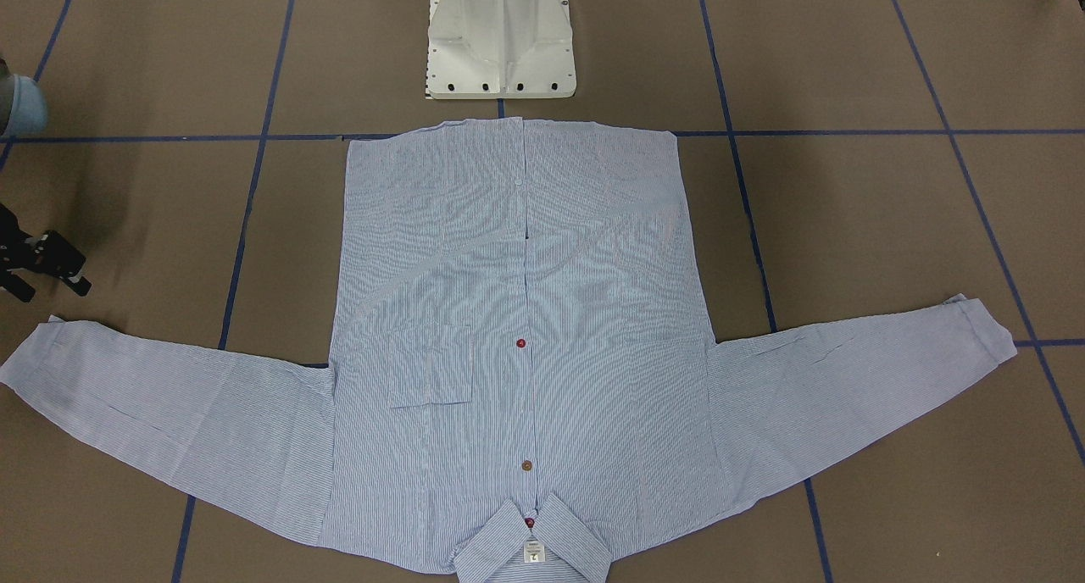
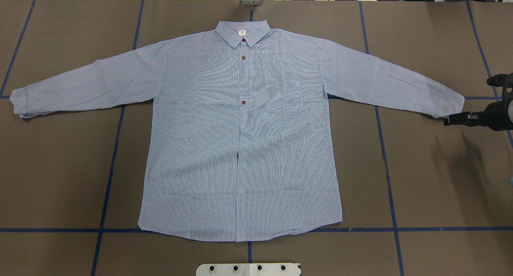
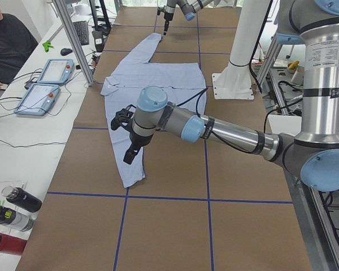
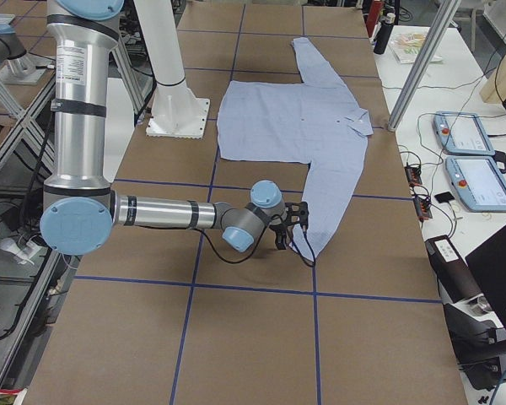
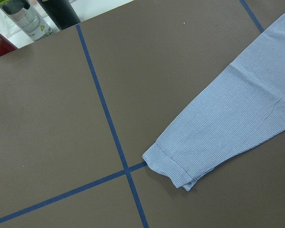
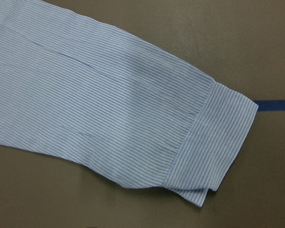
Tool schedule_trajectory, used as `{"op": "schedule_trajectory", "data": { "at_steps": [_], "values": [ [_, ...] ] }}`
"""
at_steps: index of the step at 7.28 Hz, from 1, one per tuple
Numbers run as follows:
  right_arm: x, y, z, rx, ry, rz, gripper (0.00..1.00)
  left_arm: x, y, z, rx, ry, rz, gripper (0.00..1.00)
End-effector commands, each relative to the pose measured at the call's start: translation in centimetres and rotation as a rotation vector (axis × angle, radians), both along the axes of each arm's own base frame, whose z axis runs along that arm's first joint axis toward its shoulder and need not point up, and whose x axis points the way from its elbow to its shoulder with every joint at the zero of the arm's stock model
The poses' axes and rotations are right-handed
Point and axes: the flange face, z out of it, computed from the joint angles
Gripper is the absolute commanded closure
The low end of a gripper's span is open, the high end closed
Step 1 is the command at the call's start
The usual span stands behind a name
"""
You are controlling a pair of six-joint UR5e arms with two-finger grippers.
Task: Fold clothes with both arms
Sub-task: 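Lower the right gripper onto the cuff of the sleeve nearest it and grasp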
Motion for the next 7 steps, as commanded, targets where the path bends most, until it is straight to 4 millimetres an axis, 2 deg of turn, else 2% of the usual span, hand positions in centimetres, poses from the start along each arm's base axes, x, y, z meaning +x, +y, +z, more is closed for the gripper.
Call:
{"op": "schedule_trajectory", "data": {
  "at_steps": [1, 3, 4, 7],
  "values": [
    [-0.2, 0.5, 1.0, 0.026, -0.015, 0.013, 0.34, 0.0, 0.0, 0.1, -0.001, 0.0, 0.0, 0.0],
    [-0.4, -0.1, 0.7, 0.039, -0.014, 0.016, 0.43, 0.0, 0.1, 0.1, -0.003, 0.0, 0.0, 0.0],
    [-0.5, -0.4, 0.5, 0.05, -0.008, 0.027, 0.45, 0.0, 0.1, 0.1, -0.003, 0.0, 0.0, 0.0],
    [1.2, -1.1, 1.1, 0.101, 0.042, 0.055, 0.47, 0.0, 0.1, 0.1, -0.001, 0.0, 0.0, 0.0]
  ]
}}
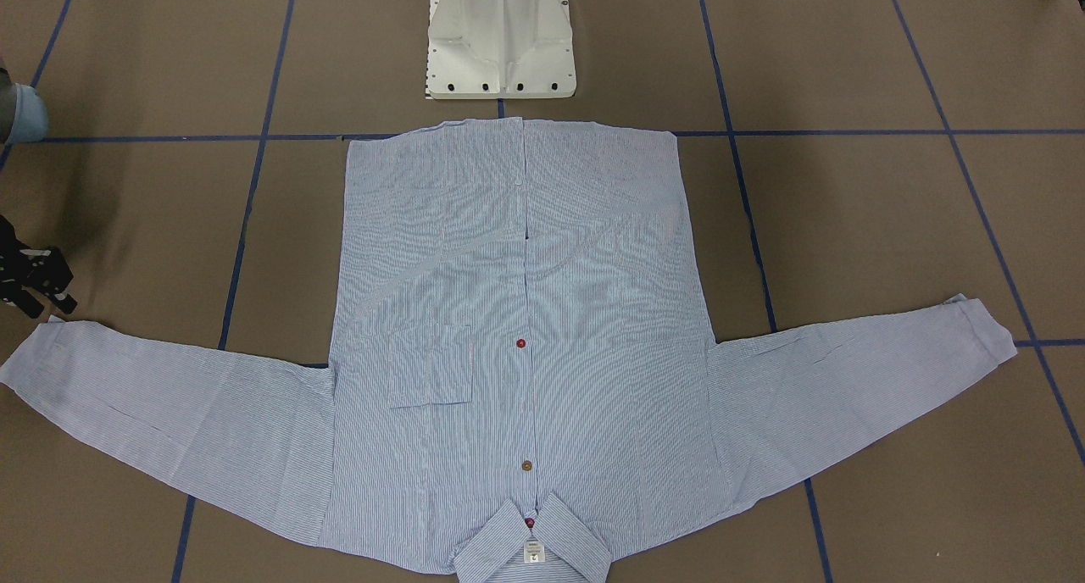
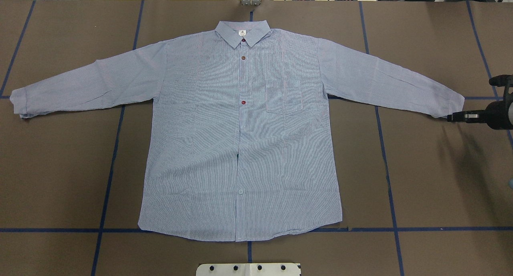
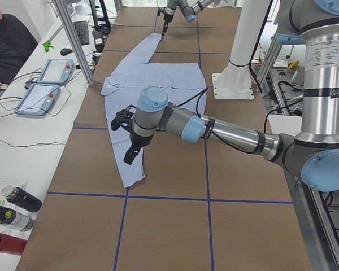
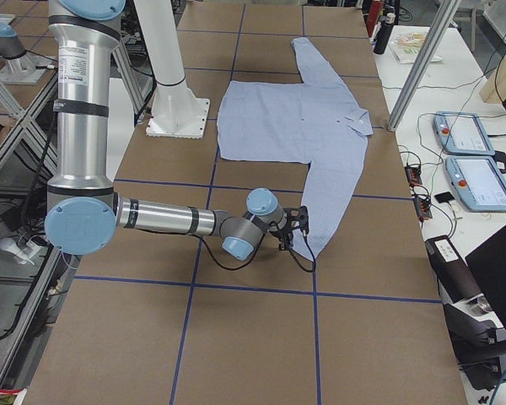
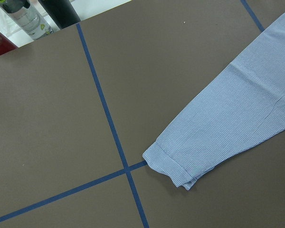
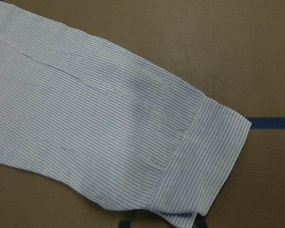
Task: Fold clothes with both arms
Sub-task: 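Lower the right gripper onto the cuff of the sleeve nearest it and grasp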
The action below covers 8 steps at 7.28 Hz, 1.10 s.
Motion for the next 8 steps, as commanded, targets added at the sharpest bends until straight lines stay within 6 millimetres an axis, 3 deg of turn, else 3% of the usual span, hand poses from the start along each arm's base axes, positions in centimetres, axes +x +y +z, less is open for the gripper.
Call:
{"op": "schedule_trajectory", "data": {
  "at_steps": [1, 8],
  "values": [
    [0.7, -0.6, 0.4, 0.031, 0.034, 0.02, 0.47, 0.0, 0.0, -0.1, 0.003, 0.0, 0.0, 0.0],
    [0.3, -1.1, 1.5, 0.014, 0.046, 0.021, 0.51, 0.0, 0.0, -0.1, 0.003, 0.0, 0.0, 0.0]
  ]
}}
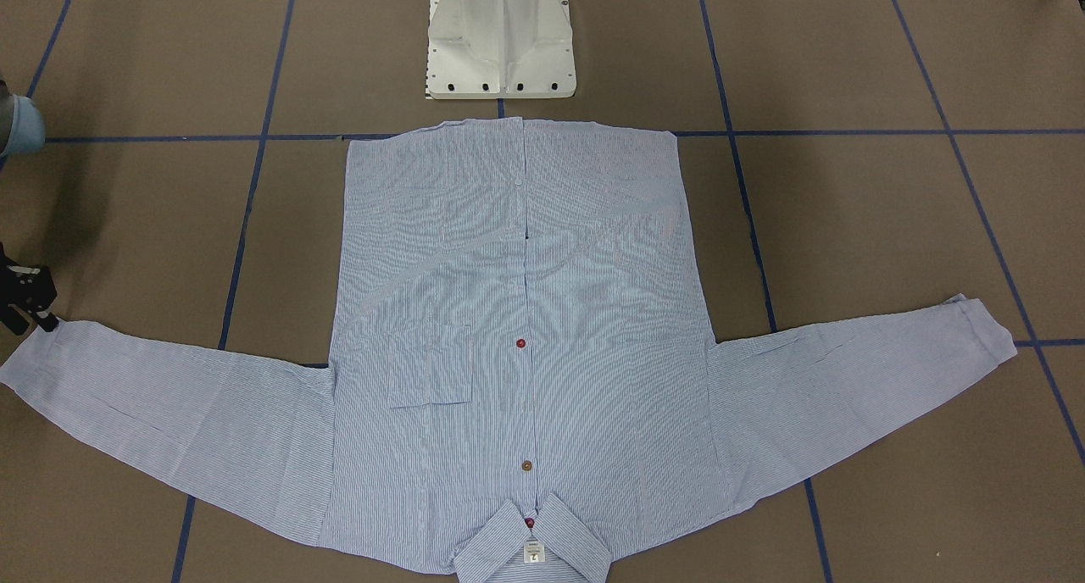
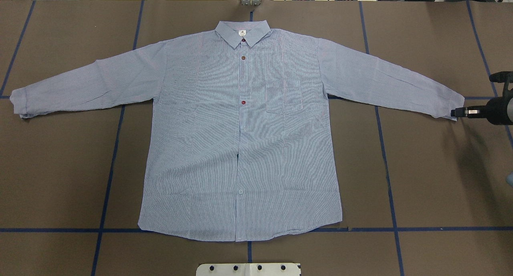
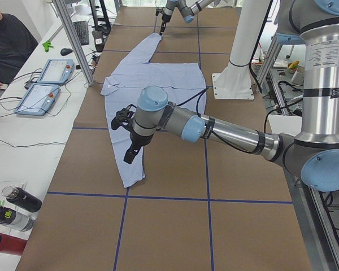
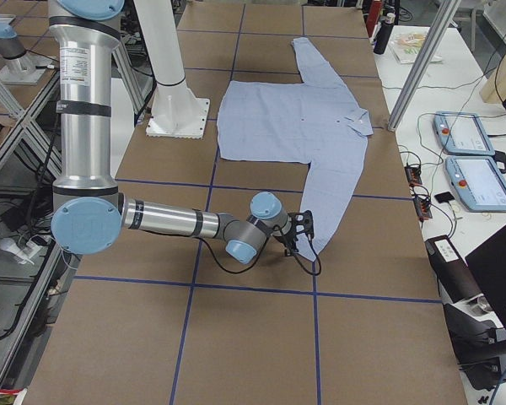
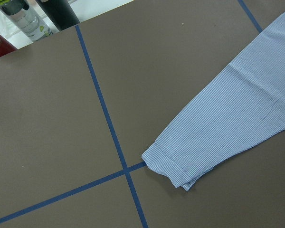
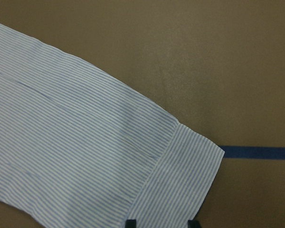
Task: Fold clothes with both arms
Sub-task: 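Lower the right gripper onto the cuff of the sleeve nearest it and grasp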
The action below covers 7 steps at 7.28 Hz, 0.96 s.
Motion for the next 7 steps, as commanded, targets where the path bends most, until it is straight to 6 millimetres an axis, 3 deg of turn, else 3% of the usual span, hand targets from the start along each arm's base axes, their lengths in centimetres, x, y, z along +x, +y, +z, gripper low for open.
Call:
{"op": "schedule_trajectory", "data": {
  "at_steps": [1, 4, 7],
  "values": [
    [-0.17, -0.21, -0.28, 0.002, -0.004, 0.001, 0.56, 0.0, 0.0, 0.01, 0.0, 0.0, 0.0, 0.0],
    [-0.15, -0.19, -0.13, -0.003, -0.004, 0.003, 0.63, 0.0, -0.01, 0.08, -0.002, 0.0, 0.0, 0.0],
    [-0.36, -0.09, -0.05, -0.004, -0.003, -0.001, 0.64, 0.0, -0.02, 0.18, -0.005, 0.0, 0.0, 0.0]
  ]
}}
